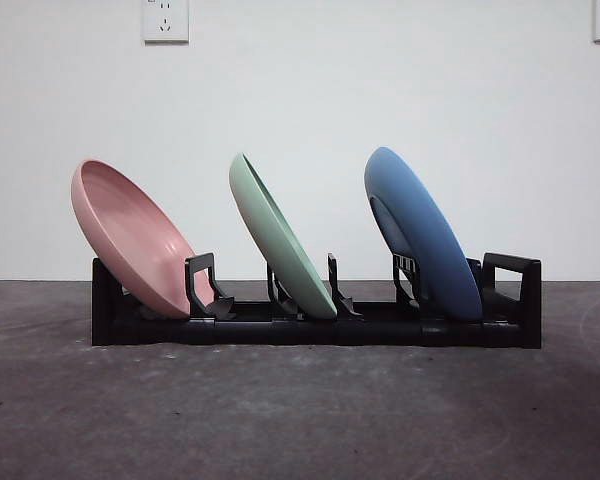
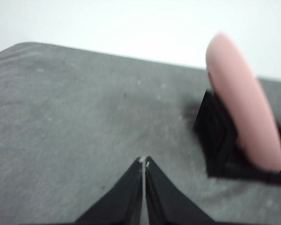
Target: Place the plate
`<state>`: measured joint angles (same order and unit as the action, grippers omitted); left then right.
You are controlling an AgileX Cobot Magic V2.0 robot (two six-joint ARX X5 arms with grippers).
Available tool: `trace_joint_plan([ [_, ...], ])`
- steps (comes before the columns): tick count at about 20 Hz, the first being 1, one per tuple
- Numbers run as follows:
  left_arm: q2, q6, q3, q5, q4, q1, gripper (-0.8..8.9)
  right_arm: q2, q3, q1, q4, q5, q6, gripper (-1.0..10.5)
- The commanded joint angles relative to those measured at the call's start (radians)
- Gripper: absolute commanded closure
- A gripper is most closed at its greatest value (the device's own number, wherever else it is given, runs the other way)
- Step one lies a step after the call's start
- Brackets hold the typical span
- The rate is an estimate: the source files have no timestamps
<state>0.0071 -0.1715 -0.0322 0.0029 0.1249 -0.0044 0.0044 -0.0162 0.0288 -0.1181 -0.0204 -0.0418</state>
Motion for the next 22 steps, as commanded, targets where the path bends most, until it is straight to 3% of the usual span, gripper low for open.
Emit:
trace_joint_plan([
  [1, -0.002, -0.116, 0.016, 0.003, -0.037, -0.001, 8.06, -0.001, 0.003, 0.001, 0.055, -0.001, 0.044, 9.3],
  [11, -0.002, -0.165, 0.016, 0.005, -0.132, -0.003, 8.06, -0.001, 0.003, 0.002, 0.184, -0.013, 0.287, 9.3],
  [17, -0.002, -0.287, 0.003, 0.029, -0.195, -0.003, 8.06, -0.001, 0.000, 0.002, 0.275, -0.051, 0.480, 9.3],
  [20, 0.004, -0.287, -0.045, 0.060, -0.121, -0.003, 8.03, 0.002, -0.043, 0.002, 0.217, -0.094, 0.583, 9.3],
  [22, 0.027, -0.279, -0.108, 0.085, -0.033, -0.003, 8.03, 0.031, -0.108, 0.002, 0.111, -0.115, 0.597, 9.3],
])
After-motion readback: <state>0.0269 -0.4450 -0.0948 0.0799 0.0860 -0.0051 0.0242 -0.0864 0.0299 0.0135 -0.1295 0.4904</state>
